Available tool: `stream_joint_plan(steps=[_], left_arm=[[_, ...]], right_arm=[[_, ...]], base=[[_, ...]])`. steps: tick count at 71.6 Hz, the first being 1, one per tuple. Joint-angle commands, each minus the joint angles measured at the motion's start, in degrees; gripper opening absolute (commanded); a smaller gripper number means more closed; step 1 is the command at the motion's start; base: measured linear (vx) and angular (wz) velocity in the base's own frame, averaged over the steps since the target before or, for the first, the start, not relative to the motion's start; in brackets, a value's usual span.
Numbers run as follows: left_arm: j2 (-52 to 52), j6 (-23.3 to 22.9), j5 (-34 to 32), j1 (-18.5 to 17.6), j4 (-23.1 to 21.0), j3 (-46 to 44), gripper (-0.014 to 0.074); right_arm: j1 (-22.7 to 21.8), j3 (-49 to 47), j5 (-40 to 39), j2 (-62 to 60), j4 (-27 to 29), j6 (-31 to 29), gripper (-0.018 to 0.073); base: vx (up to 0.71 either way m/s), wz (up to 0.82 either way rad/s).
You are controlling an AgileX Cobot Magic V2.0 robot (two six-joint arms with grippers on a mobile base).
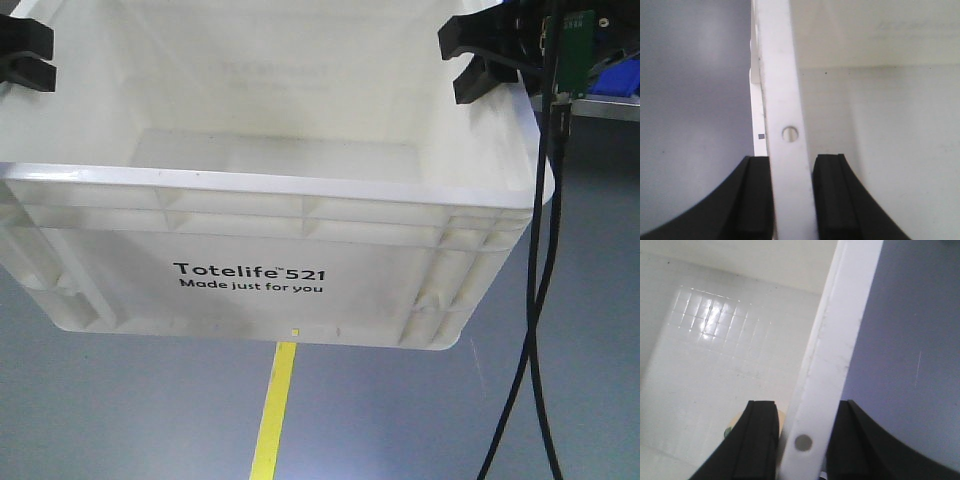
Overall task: Place moving items into box and shelve
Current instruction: 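Hold the lifted tote with both grippers while the base drives, then keep both grippers clamped on the tote rims while driving toward the blue-bin rack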
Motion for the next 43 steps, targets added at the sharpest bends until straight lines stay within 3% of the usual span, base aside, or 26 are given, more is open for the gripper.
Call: stream_joint_plan(steps=[1, 43], left_arm=[[-2.5, 0.2, -7.5, -0.3, -3.4, -2.6, -0.0017], [-2.5, 0.2, -7.5, -0.3, -3.4, -2.6, -0.0017]], right_arm=[[0.2, -2.8, -6.2, -3.1, 4.3, -2.4, -0.0012], [0.2, -2.8, -6.2, -3.1, 4.3, -2.4, -0.0012]], base=[[0.43, 0.16], [0.47, 0.08]])
